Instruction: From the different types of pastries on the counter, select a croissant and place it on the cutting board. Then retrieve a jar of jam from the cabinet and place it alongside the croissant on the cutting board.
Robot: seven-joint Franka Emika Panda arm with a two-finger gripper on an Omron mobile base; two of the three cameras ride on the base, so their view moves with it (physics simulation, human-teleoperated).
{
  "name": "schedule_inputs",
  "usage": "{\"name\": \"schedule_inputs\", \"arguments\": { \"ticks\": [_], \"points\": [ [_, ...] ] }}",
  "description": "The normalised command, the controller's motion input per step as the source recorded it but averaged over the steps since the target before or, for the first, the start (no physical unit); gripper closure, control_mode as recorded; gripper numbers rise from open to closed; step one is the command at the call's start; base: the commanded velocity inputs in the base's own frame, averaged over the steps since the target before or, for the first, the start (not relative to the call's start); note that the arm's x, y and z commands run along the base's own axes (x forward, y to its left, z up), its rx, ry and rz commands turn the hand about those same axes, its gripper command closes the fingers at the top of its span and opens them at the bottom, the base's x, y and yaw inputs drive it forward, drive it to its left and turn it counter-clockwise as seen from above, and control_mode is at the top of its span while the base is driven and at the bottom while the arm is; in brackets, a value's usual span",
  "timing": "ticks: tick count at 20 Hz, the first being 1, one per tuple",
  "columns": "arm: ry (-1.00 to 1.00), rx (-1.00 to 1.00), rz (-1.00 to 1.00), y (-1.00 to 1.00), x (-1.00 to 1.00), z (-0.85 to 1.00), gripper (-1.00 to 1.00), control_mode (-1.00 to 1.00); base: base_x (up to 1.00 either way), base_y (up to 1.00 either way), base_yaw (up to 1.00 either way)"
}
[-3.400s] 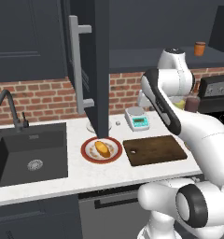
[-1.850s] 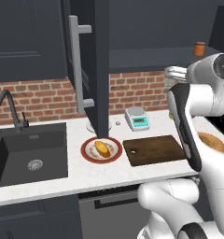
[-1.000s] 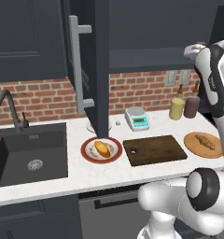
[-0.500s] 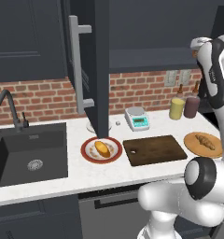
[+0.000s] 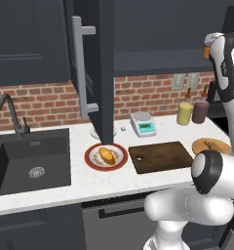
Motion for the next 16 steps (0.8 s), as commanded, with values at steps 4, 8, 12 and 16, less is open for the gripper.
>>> {"name": "schedule_inputs", "arguments": {
  "ticks": [4, 8, 12, 16],
  "points": [
    [-0.10, -0.04, 0.00, -0.23, -0.10, 0.03, -1.00, -1.00, 0.00, 0.00, 0.00],
    [0.03, -0.11, -0.01, -0.03, 0.08, -0.12, -1.00, -1.00, 0.00, 0.00, 0.00],
    [0.16, -0.31, -0.01, 0.06, 0.01, -0.54, -1.00, -1.00, 0.00, 0.00, 0.00],
    [0.14, -0.07, 0.00, 0.00, 0.39, 0.04, -1.00, -1.00, 0.00, 0.00, 0.00]
  ]
}}
